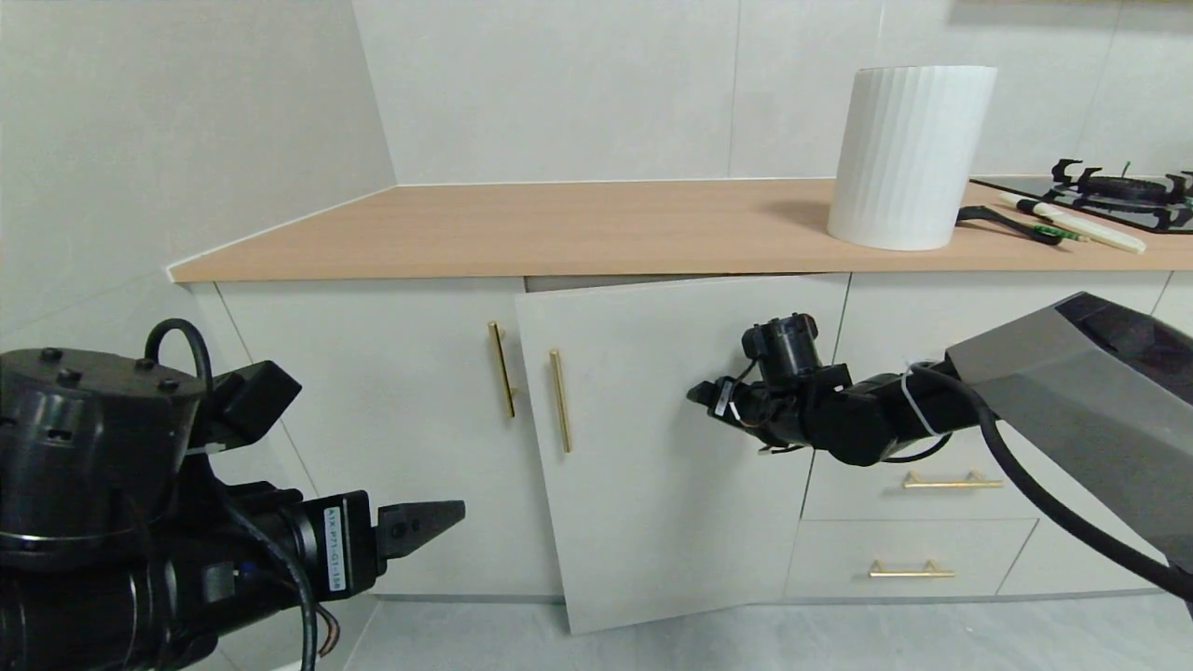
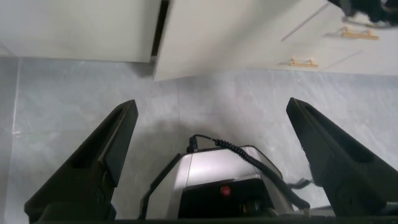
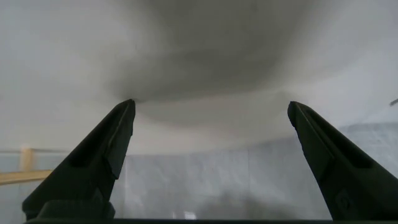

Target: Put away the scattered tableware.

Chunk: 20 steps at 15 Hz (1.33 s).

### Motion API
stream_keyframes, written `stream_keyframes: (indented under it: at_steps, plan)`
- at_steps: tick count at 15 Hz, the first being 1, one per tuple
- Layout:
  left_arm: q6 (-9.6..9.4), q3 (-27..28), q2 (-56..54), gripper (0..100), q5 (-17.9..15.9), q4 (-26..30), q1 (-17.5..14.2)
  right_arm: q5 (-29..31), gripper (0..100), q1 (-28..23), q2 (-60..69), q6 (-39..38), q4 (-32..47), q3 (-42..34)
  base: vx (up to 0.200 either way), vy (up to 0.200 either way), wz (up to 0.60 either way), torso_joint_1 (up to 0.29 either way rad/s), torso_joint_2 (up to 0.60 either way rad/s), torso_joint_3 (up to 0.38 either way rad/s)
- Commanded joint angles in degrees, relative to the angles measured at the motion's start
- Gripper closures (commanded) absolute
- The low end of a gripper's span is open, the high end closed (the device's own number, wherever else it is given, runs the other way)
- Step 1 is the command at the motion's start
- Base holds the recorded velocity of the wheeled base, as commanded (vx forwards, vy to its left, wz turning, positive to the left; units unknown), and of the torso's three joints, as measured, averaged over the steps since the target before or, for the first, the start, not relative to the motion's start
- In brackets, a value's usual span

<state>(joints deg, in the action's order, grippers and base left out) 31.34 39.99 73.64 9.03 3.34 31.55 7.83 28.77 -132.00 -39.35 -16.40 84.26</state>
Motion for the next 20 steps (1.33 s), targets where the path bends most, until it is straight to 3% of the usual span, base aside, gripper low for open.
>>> stream_keyframes:
  at_steps: [1,7,15,17,20]
  plan:
    - [0.03,0.01,0.01,0,0.02,0.00,0.00,0.70,0,-0.21,-1.07,-0.90,0.22,1.87,0.000,0.000,0.00,0.000,0.00,0.000]
    - [0.03,-0.08,0.10,0,0.02,0.00,0.00,7.20,0,-1.26,-5.02,-2.66,0.31,7.85,0.000,0.000,0.00,0.000,0.00,0.000]
    - [0.03,-0.17,0.27,0,0.02,0.00,0.00,6.76,0,-1.61,-2.65,-2.66,0.66,5.91,0.000,0.000,0.00,0.000,0.00,0.000]
    - [0.03,-0.17,0.27,0,0.02,0.00,0.00,3.86,0,-0.56,1.48,-2.48,0.66,1.34,0.000,0.000,0.00,0.000,0.00,0.000]
    - [0.03,-0.26,0.18,0,0.02,-0.09,0.00,-11.25,0,0.23,15.02,1.73,0.58,-12.45,0.000,0.000,0.00,0.000,0.00,0.000]
